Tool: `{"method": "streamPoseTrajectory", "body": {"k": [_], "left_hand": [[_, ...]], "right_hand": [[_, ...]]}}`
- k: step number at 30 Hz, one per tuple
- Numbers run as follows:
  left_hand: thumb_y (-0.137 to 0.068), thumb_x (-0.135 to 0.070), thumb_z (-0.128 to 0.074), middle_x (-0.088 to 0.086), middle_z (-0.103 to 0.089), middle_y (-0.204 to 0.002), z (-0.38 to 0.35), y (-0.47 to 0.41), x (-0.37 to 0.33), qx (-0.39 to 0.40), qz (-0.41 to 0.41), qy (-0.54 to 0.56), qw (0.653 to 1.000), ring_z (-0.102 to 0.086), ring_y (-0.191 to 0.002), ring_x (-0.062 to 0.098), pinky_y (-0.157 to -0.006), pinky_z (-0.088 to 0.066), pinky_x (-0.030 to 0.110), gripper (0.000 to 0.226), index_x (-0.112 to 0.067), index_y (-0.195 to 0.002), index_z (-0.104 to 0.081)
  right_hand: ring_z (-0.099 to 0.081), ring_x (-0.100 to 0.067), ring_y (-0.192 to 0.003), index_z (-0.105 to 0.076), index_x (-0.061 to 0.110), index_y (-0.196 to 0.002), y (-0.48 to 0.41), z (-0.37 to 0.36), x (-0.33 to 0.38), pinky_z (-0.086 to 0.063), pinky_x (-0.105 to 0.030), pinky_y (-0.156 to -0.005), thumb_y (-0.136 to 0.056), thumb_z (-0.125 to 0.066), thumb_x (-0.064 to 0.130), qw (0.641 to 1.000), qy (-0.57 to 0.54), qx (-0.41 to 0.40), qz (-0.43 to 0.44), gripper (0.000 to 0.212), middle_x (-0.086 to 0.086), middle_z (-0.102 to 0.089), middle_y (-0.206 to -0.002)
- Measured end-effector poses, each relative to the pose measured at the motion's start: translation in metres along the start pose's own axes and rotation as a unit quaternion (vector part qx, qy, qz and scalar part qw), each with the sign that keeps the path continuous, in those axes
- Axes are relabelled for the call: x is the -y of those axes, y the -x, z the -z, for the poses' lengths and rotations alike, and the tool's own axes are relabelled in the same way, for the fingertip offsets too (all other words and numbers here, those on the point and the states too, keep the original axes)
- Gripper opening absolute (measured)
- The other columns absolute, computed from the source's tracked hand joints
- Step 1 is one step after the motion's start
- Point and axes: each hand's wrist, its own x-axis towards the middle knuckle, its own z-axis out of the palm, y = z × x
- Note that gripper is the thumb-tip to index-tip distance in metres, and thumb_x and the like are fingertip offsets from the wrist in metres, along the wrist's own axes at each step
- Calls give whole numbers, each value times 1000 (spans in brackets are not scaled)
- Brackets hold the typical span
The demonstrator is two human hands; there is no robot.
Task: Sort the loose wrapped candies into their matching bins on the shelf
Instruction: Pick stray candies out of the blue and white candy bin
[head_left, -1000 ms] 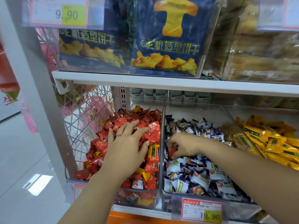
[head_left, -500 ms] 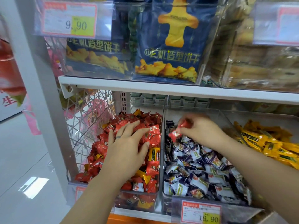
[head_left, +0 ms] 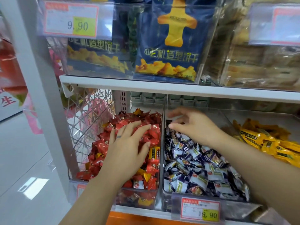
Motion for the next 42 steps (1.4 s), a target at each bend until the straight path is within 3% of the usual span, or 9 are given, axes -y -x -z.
{"method": "streamPoseTrajectory", "body": {"k": [2,5,7,21,25,28,31,35,42], "left_hand": [[-95,-43,-45,-19,-24,-149,-4,0,1,32,-1,-13,999,-15,-140,8,-118,2,46,47,-48,-140,-32],[-95,-43,-43,-18,-23,-150,-8,0,0,50,-2,-28,998,-12,-141,8,-117,3,47,45,-47,-139,-34],[-95,-42,-44,-17,-24,-149,-9,1,-1,51,1,-33,998,-14,-140,9,-117,3,47,44,-46,-139,-36],[-95,-39,-47,-15,-28,-148,-12,-1,1,46,2,-27,999,-18,-140,10,-117,2,48,44,-44,-138,-39],[-94,-39,-48,-16,-28,-148,-13,-2,1,44,2,-30,999,-18,-140,11,-117,1,48,45,-44,-138,-39],[-94,-39,-48,-15,-29,-148,-13,-2,1,45,0,-31,999,-19,-140,11,-118,0,50,45,-42,-138,-40],[-94,-39,-48,-15,-30,-147,-13,-1,0,44,1,-33,998,-19,-140,12,-118,0,50,45,-42,-138,-40],[-94,-39,-48,-14,-31,-147,-14,-1,-1,44,1,-36,998,-19,-140,13,-117,0,50,45,-41,-138,-41],[-94,-39,-48,-14,-30,-148,-14,0,-1,46,-1,-42,998,-18,-140,12,-117,1,49,46,-42,-139,-39]], "right_hand": [[-65,-5,-90,-64,32,-102,9,5,-13,-53,-30,-88,-89,-62,26,993,-1,115,-25,15,9,-68,-100],[-61,-7,-106,-60,27,-120,18,-7,-30,-49,-35,-96,-95,-53,28,928,97,358,-39,26,5,-65,-117],[-53,-9,-121,-47,24,-136,16,-18,-39,-43,-34,-104,-98,-47,22,899,131,414,-60,38,3,-54,-135],[-35,-15,-136,-28,31,-146,-14,-20,-61,-30,-35,-112,-84,-70,20,930,180,313,-66,76,7,-30,-152],[-46,-11,-127,-38,33,-141,-8,-6,-51,-37,-34,-108,-86,-67,13,948,133,283,-57,65,9,-34,-149],[-61,-8,-109,-54,37,-125,1,10,-39,-48,-31,-97,-89,-63,16,953,106,281,-35,42,7,-59,-128],[-60,12,-86,-60,28,-121,19,14,-22,-47,-8,-77,-91,-60,23,925,120,361,-26,30,17,-65,-105],[-42,-7,-128,-46,23,-137,30,1,-22,-35,-23,-103,-91,-57,40,847,224,479,-52,50,9,-43,-143],[-29,-14,-139,-29,23,-147,11,-14,-33,-27,-33,-114,-85,-66,38,821,248,508,-82,74,5,-27,-153]]}}
